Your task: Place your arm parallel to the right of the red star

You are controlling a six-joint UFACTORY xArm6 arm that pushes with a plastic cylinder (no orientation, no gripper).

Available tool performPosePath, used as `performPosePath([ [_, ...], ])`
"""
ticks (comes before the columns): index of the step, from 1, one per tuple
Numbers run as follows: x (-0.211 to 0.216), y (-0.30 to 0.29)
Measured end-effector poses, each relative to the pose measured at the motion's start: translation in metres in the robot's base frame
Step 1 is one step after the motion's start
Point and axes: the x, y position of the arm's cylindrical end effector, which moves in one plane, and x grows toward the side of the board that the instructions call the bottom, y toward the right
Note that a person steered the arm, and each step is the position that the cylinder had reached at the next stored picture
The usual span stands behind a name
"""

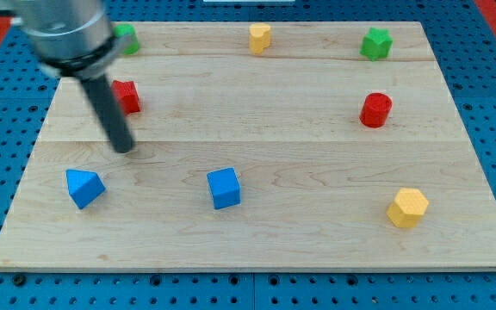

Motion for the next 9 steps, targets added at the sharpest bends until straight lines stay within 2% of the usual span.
performPosePath([
  [1,-0.009,0.094],
  [2,-0.04,0.162],
  [3,-0.054,0.187],
  [9,-0.065,0.197],
])
